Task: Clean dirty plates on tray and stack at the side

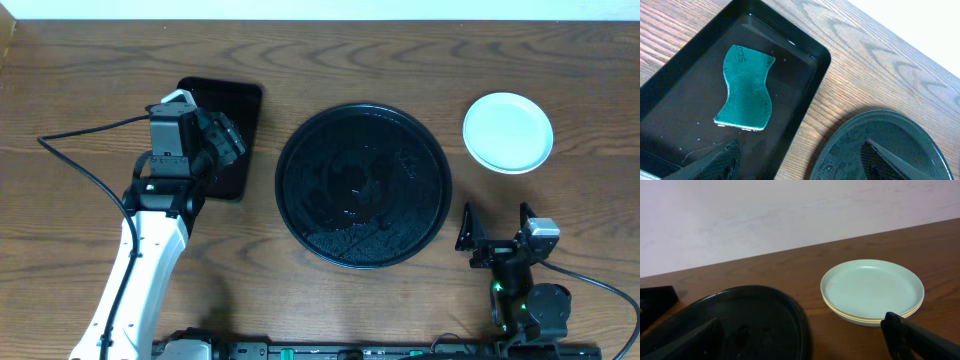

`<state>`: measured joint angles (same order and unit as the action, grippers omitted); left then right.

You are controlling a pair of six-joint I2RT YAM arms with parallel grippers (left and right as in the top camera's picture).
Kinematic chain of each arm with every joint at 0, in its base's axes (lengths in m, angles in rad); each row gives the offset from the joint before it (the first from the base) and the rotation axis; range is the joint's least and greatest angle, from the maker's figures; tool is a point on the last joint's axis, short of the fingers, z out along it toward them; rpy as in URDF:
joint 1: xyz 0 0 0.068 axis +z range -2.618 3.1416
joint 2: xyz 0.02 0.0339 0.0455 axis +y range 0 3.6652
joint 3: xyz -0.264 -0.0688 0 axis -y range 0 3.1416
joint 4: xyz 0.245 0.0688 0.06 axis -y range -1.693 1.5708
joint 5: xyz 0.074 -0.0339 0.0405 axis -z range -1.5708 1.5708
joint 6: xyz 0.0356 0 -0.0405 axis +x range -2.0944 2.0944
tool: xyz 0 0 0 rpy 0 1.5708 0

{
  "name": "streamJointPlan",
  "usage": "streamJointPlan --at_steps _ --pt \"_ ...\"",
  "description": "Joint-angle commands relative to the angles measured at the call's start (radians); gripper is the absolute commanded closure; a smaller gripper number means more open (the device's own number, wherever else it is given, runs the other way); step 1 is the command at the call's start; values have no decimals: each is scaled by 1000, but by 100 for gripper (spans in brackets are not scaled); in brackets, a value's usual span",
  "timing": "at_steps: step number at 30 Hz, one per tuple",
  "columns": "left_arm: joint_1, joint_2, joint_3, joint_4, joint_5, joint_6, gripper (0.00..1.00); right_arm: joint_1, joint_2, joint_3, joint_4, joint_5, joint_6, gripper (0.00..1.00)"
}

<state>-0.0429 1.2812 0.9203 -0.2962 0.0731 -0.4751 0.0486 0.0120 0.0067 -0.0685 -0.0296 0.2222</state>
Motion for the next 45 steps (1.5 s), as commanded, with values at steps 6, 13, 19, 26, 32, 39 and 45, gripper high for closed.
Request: streamJointPlan --at_steps 6,13,19,26,32,39,45 --pt "3 11 0 -135 -6 7 22 -10 -6 -1 -4 -2 -14 1" --pt "2 9 -14 -223 -5 293 22 -10 -6 -1 -4 -2 -14 1" --pt "2 -14 -83 -219 -5 428 23 -10 -5 -1 -4 -2 -14 1" --pt "3 -102 -182 -202 -5 442 22 -10 -5 -1 -4 -2 -14 1" --pt "3 -260 -309 -84 -4 454 22 -10 -5 -1 -4 -2 -14 1" --pt "3 -489 -483 63 -1 482 22 -10 -5 -1 -4 -2 -14 1" --pt "3 -663 -610 146 3 493 22 -10 -5 -1 -4 -2 -14 1"
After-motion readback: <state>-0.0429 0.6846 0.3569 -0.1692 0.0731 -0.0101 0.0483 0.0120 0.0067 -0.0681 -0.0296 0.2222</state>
